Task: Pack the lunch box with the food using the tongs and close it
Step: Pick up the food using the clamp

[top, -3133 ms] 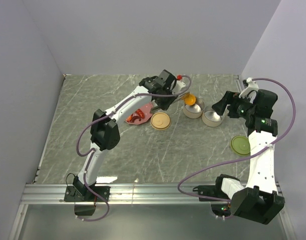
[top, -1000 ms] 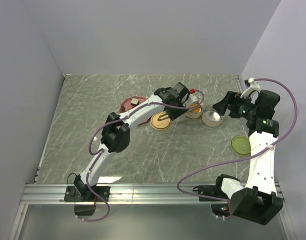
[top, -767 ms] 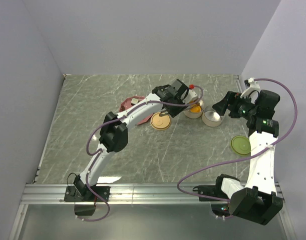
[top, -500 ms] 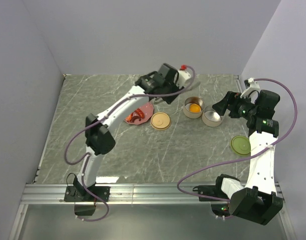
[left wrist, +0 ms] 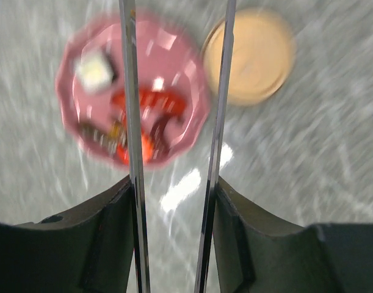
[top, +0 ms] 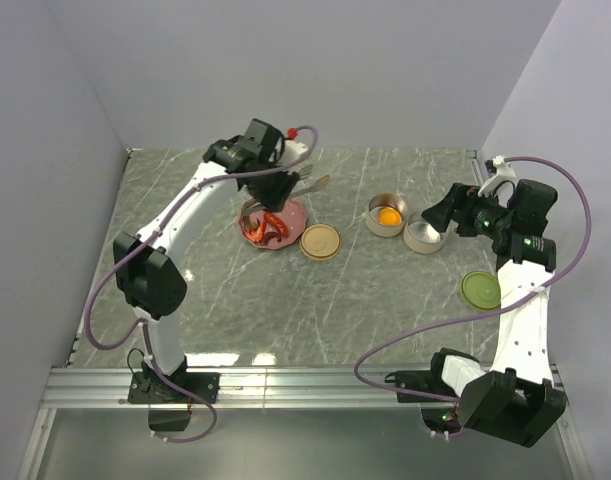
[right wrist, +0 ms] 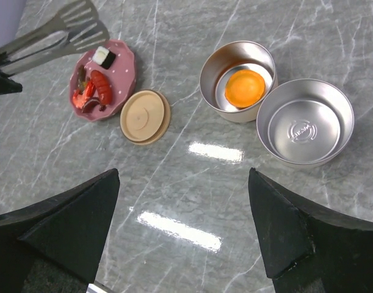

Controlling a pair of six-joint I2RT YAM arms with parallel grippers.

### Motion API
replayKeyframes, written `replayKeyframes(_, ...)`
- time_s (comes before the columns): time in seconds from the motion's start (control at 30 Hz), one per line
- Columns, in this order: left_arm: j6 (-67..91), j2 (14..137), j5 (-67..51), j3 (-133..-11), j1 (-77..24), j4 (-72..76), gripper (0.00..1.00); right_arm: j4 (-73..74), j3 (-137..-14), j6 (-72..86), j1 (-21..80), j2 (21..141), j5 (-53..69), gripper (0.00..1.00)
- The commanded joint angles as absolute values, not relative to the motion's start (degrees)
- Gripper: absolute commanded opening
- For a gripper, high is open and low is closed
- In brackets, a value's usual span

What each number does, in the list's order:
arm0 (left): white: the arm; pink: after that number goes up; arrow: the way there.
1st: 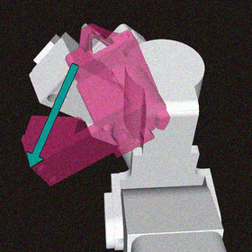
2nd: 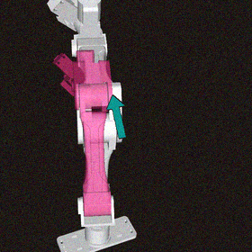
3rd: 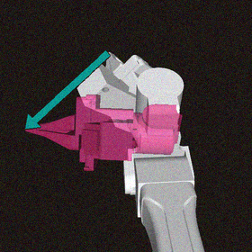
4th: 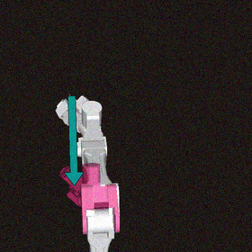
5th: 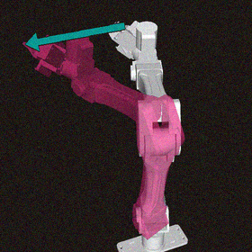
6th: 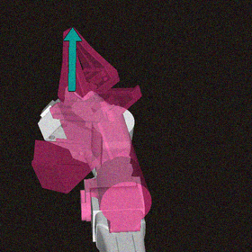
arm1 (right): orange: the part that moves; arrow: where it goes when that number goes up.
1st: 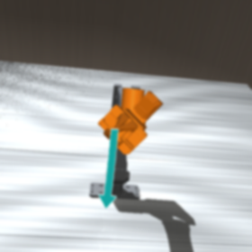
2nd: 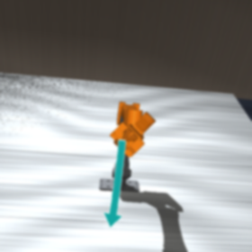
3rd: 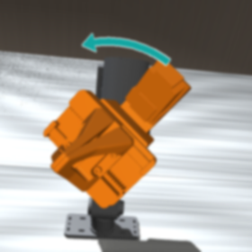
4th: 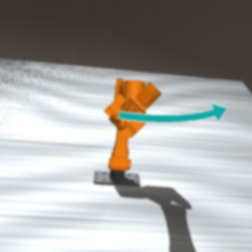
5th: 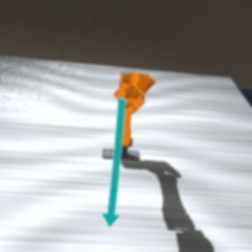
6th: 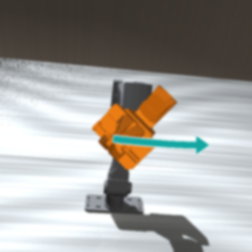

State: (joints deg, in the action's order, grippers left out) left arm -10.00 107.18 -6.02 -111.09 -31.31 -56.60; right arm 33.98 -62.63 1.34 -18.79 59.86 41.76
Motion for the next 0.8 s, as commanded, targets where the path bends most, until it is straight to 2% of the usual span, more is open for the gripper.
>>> replayKeyframes(0.0,-11.1,102.9,-8.3,-108.6,-26.6,-63.5,0.52,33.7,-63.7,0.5,-19.1,60.6,43.9,0.92)
replayKeyframes(0.13,-11.4,99.1,-7.8,-102.4,-22.5,-63.7,0.52,34.2,-63.6,-1.1,-19.1,61.0,44.3,0.92)
replayKeyframes(0.4,-9.5,93.3,-5.0,-86.7,-16.9,-53.7,0.52,34.3,-63.4,-1.5,-19.0,61.4,44.3,0.92)
replayKeyframes(0.57,-7.5,94.1,-4.3,-85.8,-16.9,-51.6,0.53,34.1,-63.4,-1.1,-18.8,62.0,44.6,0.91)
replayKeyframes(0.77,-7.3,98.7,-4.8,-90.6,-16.9,-53.3,0.53,34.5,-63.5,-1.4,-18.5,62.3,44.1,0.91)
